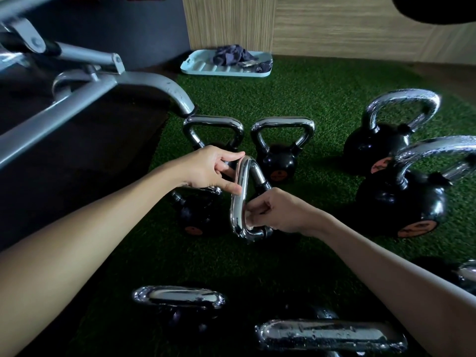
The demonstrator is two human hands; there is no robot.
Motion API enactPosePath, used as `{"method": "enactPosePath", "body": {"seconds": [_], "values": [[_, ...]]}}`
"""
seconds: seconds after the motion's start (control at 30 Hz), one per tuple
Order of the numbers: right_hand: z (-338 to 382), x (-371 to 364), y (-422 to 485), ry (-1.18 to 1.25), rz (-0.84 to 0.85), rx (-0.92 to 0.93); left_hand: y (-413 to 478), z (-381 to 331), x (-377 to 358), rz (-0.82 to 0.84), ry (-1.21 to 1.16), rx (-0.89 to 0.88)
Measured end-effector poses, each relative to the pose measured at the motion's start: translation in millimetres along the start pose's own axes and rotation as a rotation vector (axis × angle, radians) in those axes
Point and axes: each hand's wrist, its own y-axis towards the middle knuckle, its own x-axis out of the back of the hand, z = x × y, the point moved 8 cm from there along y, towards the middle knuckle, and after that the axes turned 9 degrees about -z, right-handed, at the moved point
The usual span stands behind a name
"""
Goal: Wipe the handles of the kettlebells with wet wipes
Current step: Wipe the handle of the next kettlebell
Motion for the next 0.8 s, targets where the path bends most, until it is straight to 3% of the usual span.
{"method": "enactPosePath", "body": {"seconds": [0.13, 0.2, 0.4, 0.63, 0.8], "values": [[-6, 11, 0, 0.251, -0.206, -0.053, 1, -2, -1, 0.014, 0.029, -0.006], [-7, 16, 1, 0.264, -0.313, -0.062, 0, -3, -1, 0.019, 0.047, -0.005], [-19, 11, -7, 0.223, -0.283, -0.158, 2, 2, 1, 0.010, 0.035, -0.018], [6, 41, 6, 0.100, -0.689, 0.045, 0, 7, 2, 0.033, 0.066, -0.006], [-2, 34, 6, 0.104, -0.619, 0.010, 0, 6, 1, 0.017, 0.041, -0.005]]}}
